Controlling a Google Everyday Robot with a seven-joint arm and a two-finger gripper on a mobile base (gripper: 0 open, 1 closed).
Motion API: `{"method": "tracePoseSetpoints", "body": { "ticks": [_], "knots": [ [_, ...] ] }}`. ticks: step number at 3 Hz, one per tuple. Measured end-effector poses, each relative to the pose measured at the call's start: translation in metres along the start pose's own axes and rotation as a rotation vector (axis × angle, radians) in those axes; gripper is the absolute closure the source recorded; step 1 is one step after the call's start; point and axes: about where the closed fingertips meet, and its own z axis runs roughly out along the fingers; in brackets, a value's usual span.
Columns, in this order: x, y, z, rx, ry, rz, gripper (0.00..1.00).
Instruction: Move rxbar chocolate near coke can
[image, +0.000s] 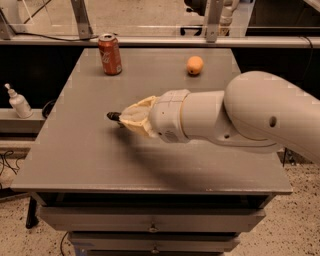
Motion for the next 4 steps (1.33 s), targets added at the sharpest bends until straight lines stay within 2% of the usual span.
{"method": "tracePoseSetpoints", "body": {
  "ticks": [1,4],
  "knots": [
    [-0.003,-0.004,-0.001,0.002,0.004,-0.014,1.00],
    [-0.004,-0.059,-0.024,0.087,0.026,-0.149,1.00]
  ]
}}
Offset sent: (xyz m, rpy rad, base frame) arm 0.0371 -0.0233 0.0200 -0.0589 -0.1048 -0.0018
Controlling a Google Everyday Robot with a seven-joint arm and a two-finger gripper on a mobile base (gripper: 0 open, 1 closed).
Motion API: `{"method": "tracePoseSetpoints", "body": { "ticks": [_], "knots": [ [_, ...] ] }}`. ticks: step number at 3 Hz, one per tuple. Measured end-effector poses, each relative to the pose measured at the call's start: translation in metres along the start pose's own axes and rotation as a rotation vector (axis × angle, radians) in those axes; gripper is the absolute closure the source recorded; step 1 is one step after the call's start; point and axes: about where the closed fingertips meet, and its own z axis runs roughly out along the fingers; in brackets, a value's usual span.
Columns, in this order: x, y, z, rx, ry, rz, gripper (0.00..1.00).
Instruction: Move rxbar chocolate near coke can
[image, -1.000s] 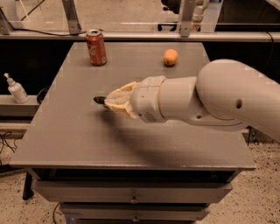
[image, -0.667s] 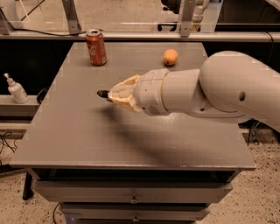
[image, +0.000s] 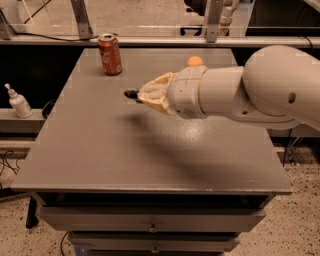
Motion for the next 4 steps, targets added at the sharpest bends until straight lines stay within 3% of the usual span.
{"method": "tracePoseSetpoints", "body": {
  "ticks": [4],
  "knots": [
    [0.018,-0.046,0.014,-0.051,0.018,-0.131,1.00]
  ]
}}
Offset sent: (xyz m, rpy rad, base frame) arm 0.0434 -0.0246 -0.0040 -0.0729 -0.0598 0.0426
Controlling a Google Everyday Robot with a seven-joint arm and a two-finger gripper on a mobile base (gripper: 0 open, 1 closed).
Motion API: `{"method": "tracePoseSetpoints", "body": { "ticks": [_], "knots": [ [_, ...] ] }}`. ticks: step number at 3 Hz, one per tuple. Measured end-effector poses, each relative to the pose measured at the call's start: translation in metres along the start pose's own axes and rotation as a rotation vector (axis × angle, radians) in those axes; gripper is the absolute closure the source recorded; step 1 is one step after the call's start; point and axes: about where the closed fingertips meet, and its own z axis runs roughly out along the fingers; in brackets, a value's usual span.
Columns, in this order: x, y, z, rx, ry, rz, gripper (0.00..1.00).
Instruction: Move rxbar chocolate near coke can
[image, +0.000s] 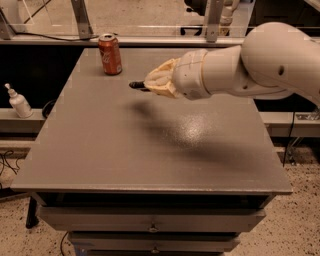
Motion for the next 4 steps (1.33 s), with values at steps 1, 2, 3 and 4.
{"method": "tracePoseSetpoints", "body": {
  "ticks": [1,2,3,4],
  "knots": [
    [0.005,-0.012,0.014,-0.039,0.002,-0.033,1.00],
    [0.011,-0.023,0.038,-0.088,0.002,-0.069,1.00],
    [0.022,-0.042,0.068,-0.118,0.005,-0.105,1.00],
    [0.029,-0.065,0.094,-0.128,0.003,-0.130,1.00]
  ]
}}
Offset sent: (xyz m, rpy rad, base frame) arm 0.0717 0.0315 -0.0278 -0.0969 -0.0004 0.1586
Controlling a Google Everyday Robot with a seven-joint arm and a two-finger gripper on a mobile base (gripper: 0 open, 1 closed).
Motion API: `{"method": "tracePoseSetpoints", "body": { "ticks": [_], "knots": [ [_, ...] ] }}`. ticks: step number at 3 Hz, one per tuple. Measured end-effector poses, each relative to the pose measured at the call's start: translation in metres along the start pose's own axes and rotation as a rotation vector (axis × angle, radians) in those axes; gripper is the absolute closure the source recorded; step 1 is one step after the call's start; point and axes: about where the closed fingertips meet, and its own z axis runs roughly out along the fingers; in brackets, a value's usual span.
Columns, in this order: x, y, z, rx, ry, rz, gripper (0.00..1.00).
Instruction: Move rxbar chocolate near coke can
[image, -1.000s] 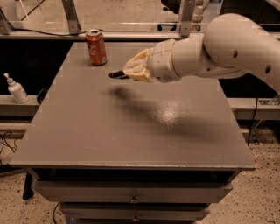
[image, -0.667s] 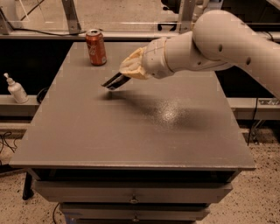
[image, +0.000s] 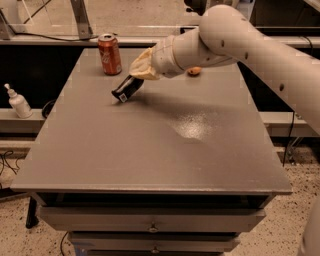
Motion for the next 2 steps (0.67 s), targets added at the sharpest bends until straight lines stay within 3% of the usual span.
{"method": "tracePoseSetpoints", "body": {
  "ticks": [2],
  "knots": [
    [0.000,-0.048,0.034,0.009,-0.026,-0.044,1.00]
  ]
}}
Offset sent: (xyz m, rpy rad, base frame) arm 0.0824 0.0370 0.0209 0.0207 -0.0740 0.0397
